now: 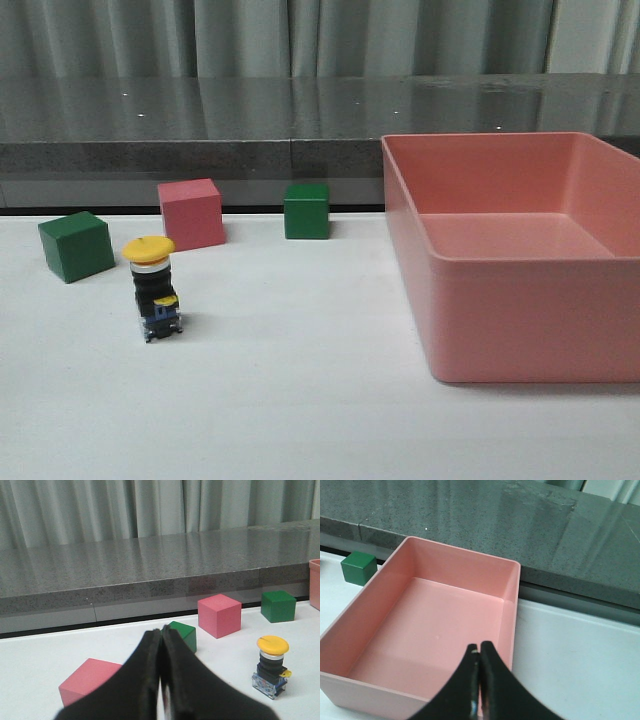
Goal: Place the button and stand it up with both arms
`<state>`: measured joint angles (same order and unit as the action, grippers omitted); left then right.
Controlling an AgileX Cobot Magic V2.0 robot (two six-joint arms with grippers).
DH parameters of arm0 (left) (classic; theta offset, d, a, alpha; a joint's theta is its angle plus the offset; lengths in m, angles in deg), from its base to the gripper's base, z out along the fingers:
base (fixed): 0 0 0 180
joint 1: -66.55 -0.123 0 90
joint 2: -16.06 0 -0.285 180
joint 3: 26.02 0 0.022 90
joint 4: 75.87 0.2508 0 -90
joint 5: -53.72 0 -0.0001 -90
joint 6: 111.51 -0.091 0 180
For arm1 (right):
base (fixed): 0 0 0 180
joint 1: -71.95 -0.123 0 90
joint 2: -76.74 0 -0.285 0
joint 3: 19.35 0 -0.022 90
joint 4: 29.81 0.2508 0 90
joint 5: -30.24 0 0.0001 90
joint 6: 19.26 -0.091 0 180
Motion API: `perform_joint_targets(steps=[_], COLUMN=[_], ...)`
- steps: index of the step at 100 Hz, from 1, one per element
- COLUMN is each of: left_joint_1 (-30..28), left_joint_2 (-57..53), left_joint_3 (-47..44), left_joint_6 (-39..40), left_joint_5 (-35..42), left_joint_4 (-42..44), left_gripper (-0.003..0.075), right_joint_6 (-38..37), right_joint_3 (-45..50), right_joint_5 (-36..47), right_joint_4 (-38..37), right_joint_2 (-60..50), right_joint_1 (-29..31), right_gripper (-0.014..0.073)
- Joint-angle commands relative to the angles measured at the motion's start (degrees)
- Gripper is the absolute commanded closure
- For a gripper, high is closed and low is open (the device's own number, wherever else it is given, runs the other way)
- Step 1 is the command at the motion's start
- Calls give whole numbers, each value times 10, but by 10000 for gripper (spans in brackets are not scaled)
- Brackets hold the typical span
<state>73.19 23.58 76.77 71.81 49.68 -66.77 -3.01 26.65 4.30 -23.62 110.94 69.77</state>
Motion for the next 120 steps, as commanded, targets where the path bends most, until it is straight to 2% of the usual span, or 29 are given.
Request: perform_joint_targets(steps=[1, 32, 39, 47, 64, 73, 101, 120], left_joint_1=[-1, -1, -1, -1, -1, -1, -1, -1], left_joint_2=[-18, -18, -18, -18, -18, -18, -18, -18], left_joint_3=[-26, -26, -26, -26, -26, -26, -26, -26], left_joint_6=[6, 6, 6, 6, 6, 6, 6, 6], left_joint_5=[49, 49, 49, 49, 49, 49, 49, 49], left_joint_4=[-6, -6, -6, -6, -6, -6, -6, -6], left_gripper=[740, 740, 740, 740, 740, 740, 740, 740], right_joint_6=[-1, -1, -1, -23, -135, -169, -196, -196], right_joint_3=[-16, -8, 4, 35, 132, 186, 318, 319], right_joint_5=[37, 37, 58, 90, 168, 186, 259, 252], right_joint_4=[1, -1, -19, -22, -76, -83, -81, -81], right_joint_2=[1, -4, -21, -52, -148, -190, -283, -281], right_joint_1=[4, 4, 4, 4, 4, 3, 3, 3], right_gripper=[655, 655, 655, 655, 655, 655, 655, 655])
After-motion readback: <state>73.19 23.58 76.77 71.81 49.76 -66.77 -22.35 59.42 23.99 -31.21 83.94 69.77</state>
